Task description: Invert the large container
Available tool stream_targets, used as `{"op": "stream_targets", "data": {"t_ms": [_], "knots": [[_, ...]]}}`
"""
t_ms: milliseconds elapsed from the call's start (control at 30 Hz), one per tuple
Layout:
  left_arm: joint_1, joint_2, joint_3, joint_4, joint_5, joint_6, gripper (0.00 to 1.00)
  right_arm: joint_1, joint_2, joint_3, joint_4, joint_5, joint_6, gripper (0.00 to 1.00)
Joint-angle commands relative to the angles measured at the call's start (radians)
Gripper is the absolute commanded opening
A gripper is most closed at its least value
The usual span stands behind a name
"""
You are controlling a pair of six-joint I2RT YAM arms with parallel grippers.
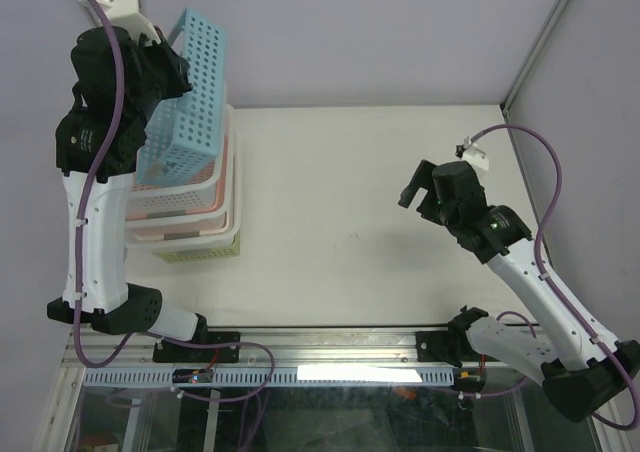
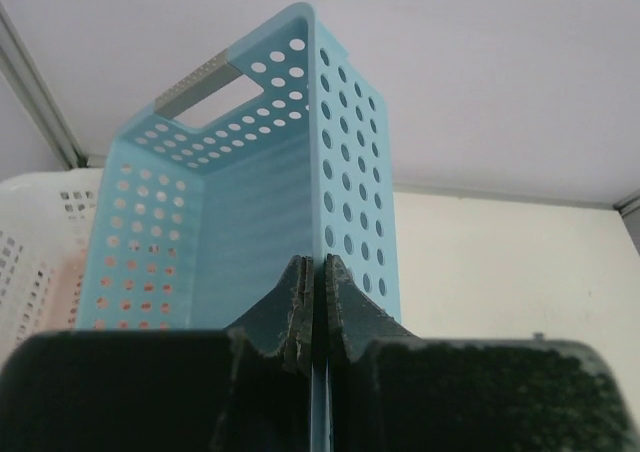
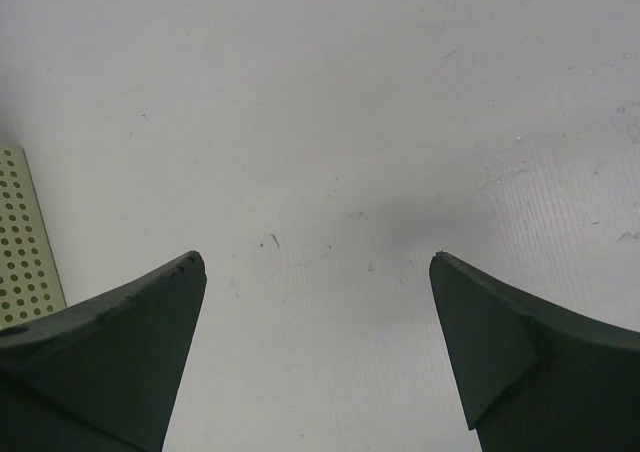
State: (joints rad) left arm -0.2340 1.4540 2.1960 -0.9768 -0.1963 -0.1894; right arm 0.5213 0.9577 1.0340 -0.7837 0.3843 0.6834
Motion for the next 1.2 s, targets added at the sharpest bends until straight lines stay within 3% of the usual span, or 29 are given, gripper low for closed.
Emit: {"op": "stream_targets", "data": {"t_ms": [0,233,767,933,1167], "knots": [[0.005,0.011,0.097,0.122,0.034,0.041,0.00,-0.005,-0.026,0.024,0.017,0.019,0.018,0.99],[0.005,0.039,0.214,0.192,0.118,0.018,0.00,-0.005,-0.041,0.024,0.014,0.016,0.025,0.99],[-0.006,0.076,0.255,0.460,0.626,-0.295,0.00,-0.004,-0.158,0.118,-0.079,0.090,0.018,0.99],[-0.190,0.131,0.210,0.495,0.592,-0.287,0.00,-0.004,-0.232,0.195,-0.138,0.168,-0.013,0.99],[-0.323,0.291,0.191,0.538,0.616,-0.340,0.00,-0.004,-0.343,0.313,-0.097,0.184,-0.137,0.99]]}}
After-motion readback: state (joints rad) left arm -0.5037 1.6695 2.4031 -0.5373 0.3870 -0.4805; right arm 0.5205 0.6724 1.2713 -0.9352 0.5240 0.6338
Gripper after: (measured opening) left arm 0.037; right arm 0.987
